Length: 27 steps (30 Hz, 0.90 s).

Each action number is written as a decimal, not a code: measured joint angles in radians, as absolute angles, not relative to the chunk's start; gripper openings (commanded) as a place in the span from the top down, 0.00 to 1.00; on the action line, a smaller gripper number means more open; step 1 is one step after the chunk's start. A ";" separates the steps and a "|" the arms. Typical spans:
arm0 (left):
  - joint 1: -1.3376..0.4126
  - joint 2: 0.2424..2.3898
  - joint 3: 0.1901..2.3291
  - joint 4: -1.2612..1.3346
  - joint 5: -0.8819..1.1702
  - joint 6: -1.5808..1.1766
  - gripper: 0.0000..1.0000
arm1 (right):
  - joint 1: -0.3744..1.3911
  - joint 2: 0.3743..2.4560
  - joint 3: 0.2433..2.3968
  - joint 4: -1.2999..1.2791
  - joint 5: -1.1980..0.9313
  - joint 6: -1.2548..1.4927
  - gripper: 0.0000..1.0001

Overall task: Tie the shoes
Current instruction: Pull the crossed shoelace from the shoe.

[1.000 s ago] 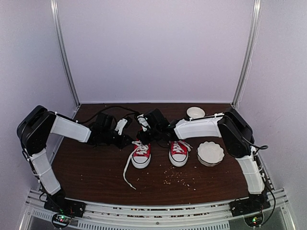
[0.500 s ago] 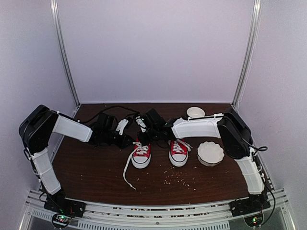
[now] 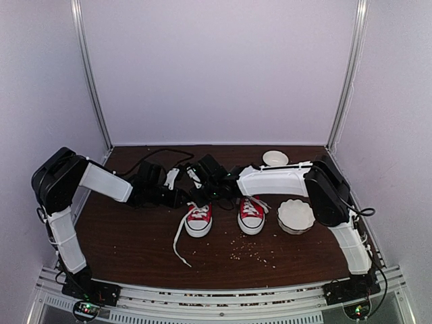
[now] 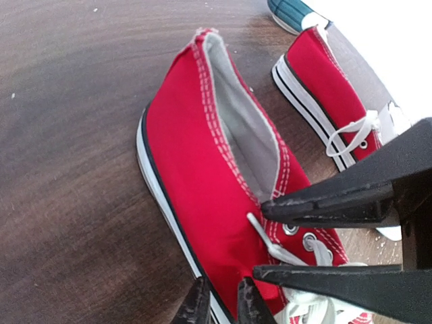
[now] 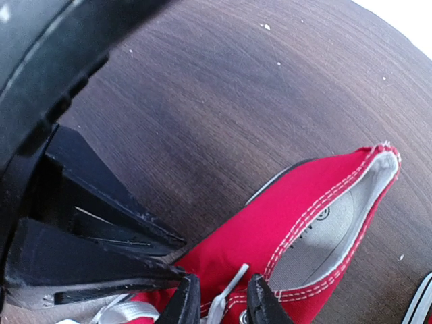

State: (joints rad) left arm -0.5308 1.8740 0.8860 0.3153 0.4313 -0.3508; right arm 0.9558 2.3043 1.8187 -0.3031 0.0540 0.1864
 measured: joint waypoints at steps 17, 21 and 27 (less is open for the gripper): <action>-0.531 1.856 0.846 0.359 0.385 -0.398 0.86 | 0.950 2.369 1.939 -0.385 0.076 0.126 1.00; -0.531 1.855 0.846 0.342 0.374 -0.381 0.86 | 0.946 2.356 1.914 -0.344 0.058 0.114 1.00; -0.531 1.855 0.846 0.334 0.374 -0.365 0.85 | 0.938 2.270 1.809 -0.265 0.045 0.110 1.00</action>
State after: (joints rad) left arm -0.5308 1.8549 0.8463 0.3336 0.3737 -0.3649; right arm 0.9379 2.2704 1.8088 -0.2646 0.0448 0.1101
